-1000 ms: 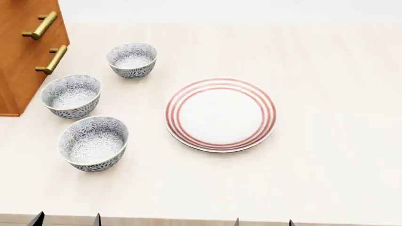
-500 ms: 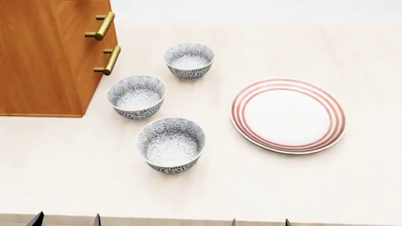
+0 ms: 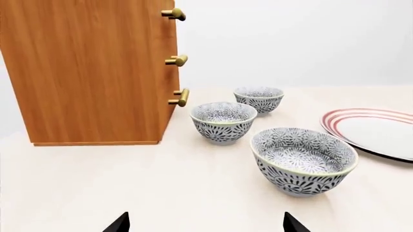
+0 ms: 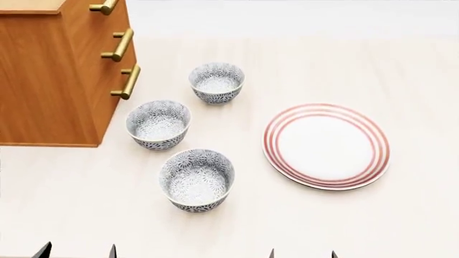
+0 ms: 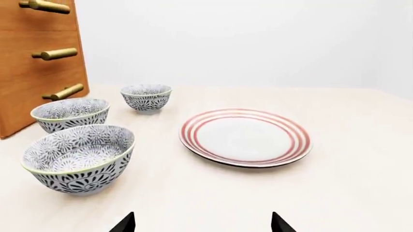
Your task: Open the top drawer of the cabinet.
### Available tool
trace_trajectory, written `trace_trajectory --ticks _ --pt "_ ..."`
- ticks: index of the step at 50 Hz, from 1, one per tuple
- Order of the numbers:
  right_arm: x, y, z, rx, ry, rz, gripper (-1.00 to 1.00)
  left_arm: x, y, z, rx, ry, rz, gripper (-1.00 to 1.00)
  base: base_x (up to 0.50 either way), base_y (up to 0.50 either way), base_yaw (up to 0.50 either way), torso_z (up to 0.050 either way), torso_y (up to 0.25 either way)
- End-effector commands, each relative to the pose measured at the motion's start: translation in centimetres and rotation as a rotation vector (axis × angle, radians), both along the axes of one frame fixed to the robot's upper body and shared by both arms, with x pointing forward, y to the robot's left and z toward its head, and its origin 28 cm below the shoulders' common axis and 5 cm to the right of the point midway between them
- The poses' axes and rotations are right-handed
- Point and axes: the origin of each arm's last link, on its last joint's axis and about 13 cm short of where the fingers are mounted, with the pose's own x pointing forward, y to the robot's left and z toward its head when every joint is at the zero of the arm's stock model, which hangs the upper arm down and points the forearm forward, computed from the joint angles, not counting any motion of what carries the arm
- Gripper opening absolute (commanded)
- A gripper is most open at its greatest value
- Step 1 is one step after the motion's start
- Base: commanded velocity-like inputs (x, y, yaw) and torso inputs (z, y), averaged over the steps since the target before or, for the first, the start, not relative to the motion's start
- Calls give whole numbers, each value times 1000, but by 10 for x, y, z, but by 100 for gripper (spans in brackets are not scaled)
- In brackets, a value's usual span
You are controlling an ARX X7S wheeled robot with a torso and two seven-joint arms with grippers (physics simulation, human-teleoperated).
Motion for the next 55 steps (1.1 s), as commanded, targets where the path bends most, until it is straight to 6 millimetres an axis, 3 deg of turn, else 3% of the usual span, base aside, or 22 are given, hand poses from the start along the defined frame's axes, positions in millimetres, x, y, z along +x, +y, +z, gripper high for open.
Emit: trace_trajectory --ticks 1,18,20,23,26,30,42,55 --pt "0 0 0 2 3 1 100 0 0 1 5 -3 -3 100 0 0 0 50 70" --pt "1 -1 2 8 10 -19 100 3 -2 0 99 -7 19 100 0 0 0 50 71" --pt "3 -2 14 32 36 -1 100 5 -2 19 -107 68 -9 100 0 0 0 50 72" --pt "0 -2 54 5 -11 7 100 1 -7 64 -159 45 -44 100 0 0 0 5 0" --pt "-3 -2 98 -15 -69 10 100 -1 -11 115 -154 44 -106 100 0 0 0 0 0" --pt "-7 -2 125 -17 -116 17 100 -4 -12 145 -80 -60 -83 100 0 0 0 0 0" --pt "-12 1 116 -13 -105 30 100 -3 -10 140 -43 -49 -70 100 12 0 0 0 0" --pt "-15 1 113 -16 -108 45 100 -5 -9 136 -26 -50 -63 100 444 -80 0 0 0"
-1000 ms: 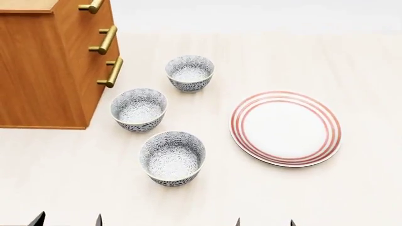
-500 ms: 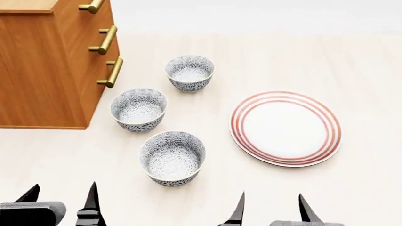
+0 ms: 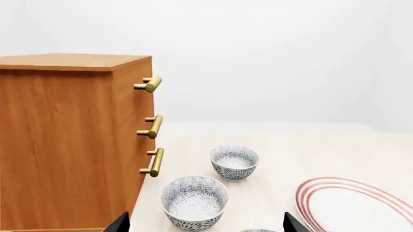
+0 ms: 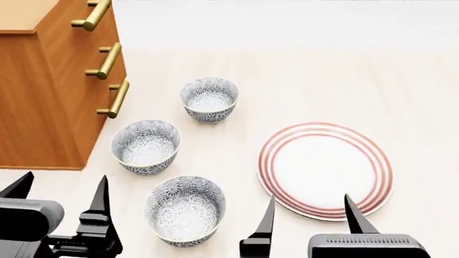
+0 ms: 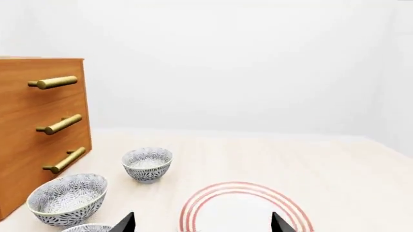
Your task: Open the top drawer of the cabinet.
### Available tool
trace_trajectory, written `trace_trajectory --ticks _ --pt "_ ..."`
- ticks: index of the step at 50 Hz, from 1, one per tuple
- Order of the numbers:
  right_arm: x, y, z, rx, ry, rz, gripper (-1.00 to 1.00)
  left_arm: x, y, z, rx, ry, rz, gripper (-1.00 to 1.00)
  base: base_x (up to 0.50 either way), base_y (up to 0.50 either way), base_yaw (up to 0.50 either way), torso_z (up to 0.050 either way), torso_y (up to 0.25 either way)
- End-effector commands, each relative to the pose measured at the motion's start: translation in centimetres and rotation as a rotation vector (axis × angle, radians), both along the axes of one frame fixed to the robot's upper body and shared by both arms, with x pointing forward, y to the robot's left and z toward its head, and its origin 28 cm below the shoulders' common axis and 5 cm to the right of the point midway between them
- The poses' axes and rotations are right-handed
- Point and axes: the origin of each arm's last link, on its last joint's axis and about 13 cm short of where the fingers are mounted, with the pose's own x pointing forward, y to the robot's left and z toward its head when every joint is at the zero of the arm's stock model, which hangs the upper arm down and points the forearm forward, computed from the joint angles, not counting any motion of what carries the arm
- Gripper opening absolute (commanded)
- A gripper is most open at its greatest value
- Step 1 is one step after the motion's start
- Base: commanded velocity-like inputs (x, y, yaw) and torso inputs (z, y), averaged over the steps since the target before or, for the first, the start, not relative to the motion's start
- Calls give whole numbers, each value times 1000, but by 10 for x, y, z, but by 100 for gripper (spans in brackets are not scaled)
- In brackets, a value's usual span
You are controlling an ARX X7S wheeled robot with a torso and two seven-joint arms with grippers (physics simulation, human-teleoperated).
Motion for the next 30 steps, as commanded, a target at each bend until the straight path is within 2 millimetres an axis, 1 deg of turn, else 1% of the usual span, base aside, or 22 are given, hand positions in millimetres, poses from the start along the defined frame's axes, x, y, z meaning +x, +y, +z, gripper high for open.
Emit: trace_trajectory --ticks 1,12,30 --pt "-4 1 3 -6 -7 16 100 -4 1 3 23 -9 4 100 500 -82 0 0 0" --pt "-4 2 -2 -33 -8 27 100 -1 1 0 23 0 11 100 500 -81 0 0 0" --pt "-3 1 -7 -47 -1 25 100 0 1 -5 39 12 12 100 500 -2 0 0 1"
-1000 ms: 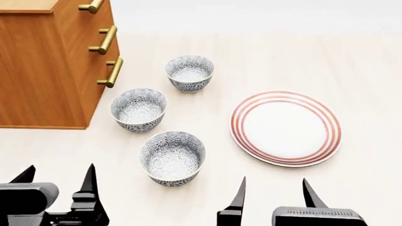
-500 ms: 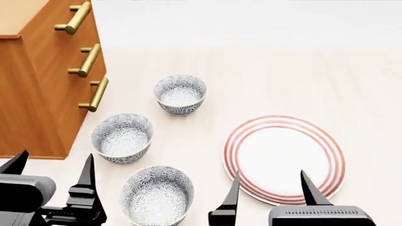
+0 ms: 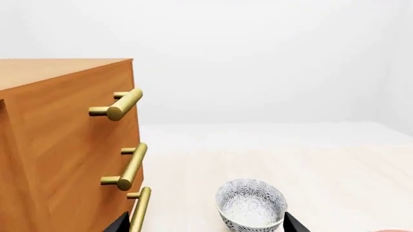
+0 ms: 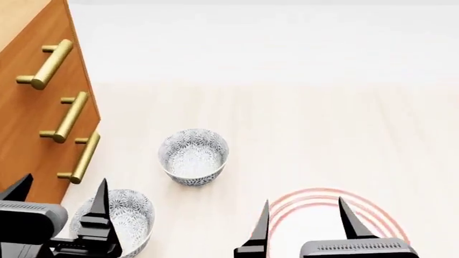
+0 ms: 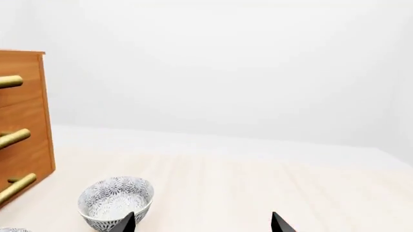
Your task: Open the top drawer of the cabinet.
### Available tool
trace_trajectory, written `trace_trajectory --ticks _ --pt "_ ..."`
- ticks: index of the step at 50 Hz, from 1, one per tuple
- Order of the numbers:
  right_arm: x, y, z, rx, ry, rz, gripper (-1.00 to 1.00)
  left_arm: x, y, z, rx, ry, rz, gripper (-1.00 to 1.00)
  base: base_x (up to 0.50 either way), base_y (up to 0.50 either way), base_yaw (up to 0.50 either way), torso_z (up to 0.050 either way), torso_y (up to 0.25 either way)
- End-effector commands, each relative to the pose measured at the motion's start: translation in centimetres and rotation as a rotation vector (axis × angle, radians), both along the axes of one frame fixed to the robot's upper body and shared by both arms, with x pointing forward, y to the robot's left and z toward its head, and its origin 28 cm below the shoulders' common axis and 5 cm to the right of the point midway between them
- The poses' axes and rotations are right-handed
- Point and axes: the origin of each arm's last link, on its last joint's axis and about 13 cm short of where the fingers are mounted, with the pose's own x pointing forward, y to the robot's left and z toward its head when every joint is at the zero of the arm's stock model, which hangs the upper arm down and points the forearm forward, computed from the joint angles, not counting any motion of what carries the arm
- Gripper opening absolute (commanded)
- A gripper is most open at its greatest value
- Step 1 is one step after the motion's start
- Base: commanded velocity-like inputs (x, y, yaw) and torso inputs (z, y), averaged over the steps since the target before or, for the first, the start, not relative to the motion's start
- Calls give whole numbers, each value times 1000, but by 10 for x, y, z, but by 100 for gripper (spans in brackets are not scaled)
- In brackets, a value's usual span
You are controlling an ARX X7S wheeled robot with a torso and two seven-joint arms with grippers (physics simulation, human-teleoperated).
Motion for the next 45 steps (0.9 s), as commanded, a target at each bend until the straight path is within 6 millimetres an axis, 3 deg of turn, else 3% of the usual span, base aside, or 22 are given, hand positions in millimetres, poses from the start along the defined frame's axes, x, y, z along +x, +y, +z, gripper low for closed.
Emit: trace_trajectory --ticks 1,24,28,31,33,36,38,39,44,45 --pt "1 0 -4 -13 4 2 100 0 1 -3 11 7 5 100 500 0 0 0 0" --pt "3 0 -4 32 -12 -1 100 2 2 -4 34 11 12 100 478 2 0 0 0" --pt "3 -1 -8 10 24 3 100 5 9 -6 339 -133 58 100 0 0 0 0 0" --pt "4 -3 -11 -1 28 -5 100 14 21 -2 695 -253 85 100 0 0 0 0 0" --pt "4 -3 -11 -2 29 -4 100 19 30 5 905 -299 92 100 0 0 0 0 0" --pt "5 -4 -12 -2 32 0 100 23 37 17 1086 -369 118 100 0 0 0 0 0" --pt "5 -4 -13 -1 33 1 100 22 38 23 1095 -352 98 100 0 0 0 0 0" --pt "6 -3 -15 -1 35 4 100 24 44 35 1187 -375 124 100 0 0 0 0 0" --pt "7 -4 -17 -7 36 4 100 21 44 40 1209 -377 121 100 0 0 0 0 0" --pt "6 -4 -22 -23 41 -2 100 34 47 41 1254 -365 155 100 0 0 0 0 0"
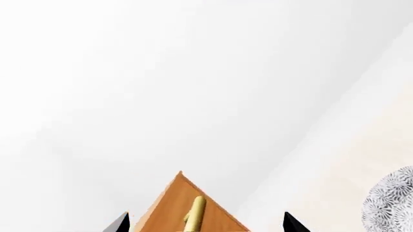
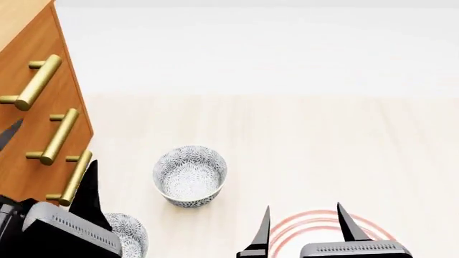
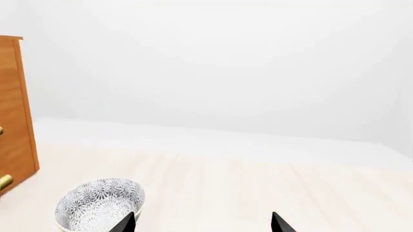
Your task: Open the top drawer of the cabinet.
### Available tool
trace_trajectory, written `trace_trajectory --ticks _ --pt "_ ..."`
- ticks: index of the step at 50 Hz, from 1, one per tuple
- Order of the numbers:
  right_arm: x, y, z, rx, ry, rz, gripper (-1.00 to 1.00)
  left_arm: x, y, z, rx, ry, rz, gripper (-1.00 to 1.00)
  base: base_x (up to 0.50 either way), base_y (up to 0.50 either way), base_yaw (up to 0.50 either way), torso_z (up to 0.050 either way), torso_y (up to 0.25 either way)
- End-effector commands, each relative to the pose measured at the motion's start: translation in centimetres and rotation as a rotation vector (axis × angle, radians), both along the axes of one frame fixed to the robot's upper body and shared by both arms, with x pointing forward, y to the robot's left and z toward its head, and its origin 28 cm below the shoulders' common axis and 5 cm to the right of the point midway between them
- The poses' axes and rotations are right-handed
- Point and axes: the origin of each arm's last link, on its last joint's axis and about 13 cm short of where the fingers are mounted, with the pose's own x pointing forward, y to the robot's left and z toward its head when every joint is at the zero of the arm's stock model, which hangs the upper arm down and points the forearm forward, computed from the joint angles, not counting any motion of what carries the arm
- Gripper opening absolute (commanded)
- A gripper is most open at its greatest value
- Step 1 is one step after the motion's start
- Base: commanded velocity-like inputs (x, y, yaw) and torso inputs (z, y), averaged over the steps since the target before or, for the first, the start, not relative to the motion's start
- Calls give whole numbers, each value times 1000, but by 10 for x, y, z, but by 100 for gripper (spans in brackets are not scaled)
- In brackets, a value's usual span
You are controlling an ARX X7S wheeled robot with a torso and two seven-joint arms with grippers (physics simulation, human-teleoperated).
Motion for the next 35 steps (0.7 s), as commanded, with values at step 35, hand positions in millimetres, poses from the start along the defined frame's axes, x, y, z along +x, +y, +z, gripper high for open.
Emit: trace_trajectory --ticks 35 --pt "0 -3 -8 -25 8 -12 100 92 28 38 421 -36 230 100 0 0 0 0 0"
